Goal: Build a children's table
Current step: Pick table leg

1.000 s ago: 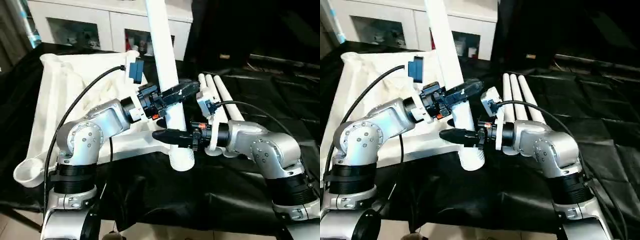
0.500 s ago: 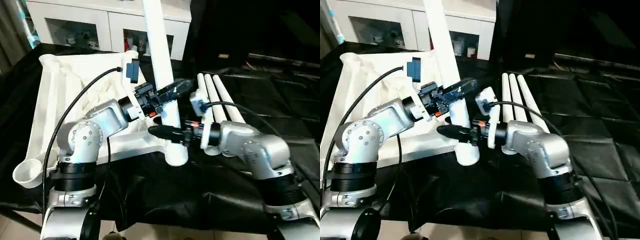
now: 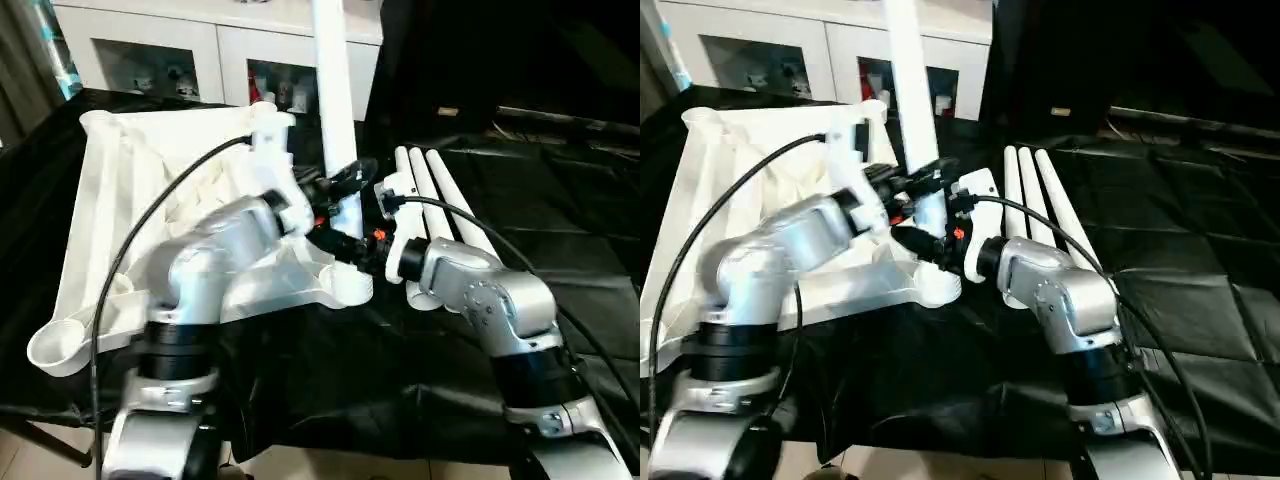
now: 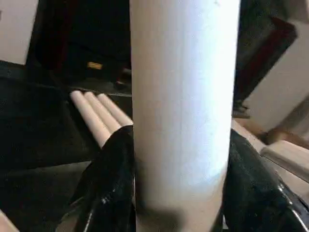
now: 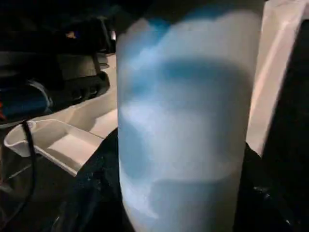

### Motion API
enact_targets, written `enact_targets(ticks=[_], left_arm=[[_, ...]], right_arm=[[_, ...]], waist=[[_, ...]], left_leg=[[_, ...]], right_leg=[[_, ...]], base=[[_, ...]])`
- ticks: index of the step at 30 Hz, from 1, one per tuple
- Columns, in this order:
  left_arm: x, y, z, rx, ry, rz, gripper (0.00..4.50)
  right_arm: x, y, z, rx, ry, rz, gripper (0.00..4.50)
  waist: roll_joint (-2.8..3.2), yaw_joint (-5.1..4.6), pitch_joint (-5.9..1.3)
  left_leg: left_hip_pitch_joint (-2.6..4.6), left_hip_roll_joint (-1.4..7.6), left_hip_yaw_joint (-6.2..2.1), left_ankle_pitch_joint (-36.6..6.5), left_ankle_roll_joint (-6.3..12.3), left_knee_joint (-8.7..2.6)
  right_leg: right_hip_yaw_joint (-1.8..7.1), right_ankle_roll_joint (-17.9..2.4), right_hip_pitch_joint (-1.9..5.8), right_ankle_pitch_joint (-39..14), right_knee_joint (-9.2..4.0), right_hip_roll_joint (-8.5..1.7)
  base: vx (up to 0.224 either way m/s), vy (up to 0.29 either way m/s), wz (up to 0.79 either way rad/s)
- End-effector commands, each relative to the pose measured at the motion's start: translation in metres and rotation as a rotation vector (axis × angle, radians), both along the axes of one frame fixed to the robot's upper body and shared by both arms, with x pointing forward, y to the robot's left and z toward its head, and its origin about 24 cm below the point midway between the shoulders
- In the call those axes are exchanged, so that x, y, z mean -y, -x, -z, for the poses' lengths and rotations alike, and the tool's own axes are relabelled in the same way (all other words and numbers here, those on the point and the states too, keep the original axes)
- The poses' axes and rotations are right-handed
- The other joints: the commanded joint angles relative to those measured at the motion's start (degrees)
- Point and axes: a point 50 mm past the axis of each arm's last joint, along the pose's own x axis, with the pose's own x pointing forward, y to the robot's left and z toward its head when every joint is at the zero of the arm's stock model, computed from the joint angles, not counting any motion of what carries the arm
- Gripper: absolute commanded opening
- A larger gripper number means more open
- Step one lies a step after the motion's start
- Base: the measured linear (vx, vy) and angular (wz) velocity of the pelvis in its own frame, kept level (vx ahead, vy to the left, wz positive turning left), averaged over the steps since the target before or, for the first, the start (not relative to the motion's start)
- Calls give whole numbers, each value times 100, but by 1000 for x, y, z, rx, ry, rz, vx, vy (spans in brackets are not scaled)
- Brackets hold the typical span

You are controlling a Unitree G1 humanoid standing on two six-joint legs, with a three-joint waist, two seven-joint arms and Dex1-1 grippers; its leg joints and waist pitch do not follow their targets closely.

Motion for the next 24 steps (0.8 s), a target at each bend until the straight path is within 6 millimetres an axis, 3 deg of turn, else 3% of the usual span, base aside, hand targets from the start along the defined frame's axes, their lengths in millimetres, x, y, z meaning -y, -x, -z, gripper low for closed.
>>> enact_targets(ticks=[1,8,10,13,18,24], left_arm=[[-6,-3,-4,26,-41,-84,203],[-6,-4,-10,75,-26,-81,188],[-8,-5,-12,83,-20,-86,188],[-10,-6,-13,95,-16,-59,188],[-4,2,-13,116,6,161,188],[3,13,-14,98,70,379,187]], right_arm=[[0,-4,-15,66,-26,5,190],[2,-9,-12,113,57,67,190],[5,-12,-10,91,46,83,246],[9,-8,-13,52,-7,25,265],[25,5,-15,24,-13,-149,306],[43,12,-16,14,12,-230,331]], waist=[[118,10,-472],[122,15,-467],[122,7,-465],[94,-1,-467],[64,50,-468],[57,68,-464]], left_leg=[[64,127,-34,-808,-248,-370],[68,130,-37,-875,-275,-376],[69,122,-31,-913,-285,-375],[70,120,-27,-883,-223,-375],[68,123,-15,-708,-95,-364],[62,130,3,-726,-66,-352]], right_leg=[[184,-1014,354,-453,-393,-339],[180,-973,337,-596,-406,-344],[182,-966,332,-655,-415,-342],[184,-954,344,-556,-403,-326],[183,-957,357,-490,-391,-341],[181,-1155,355,-549,-389,-359]], base=[[0,0,0],[0,0,0],[0,0,0],[0,0,0],[0,0,0],[0,0,0]])
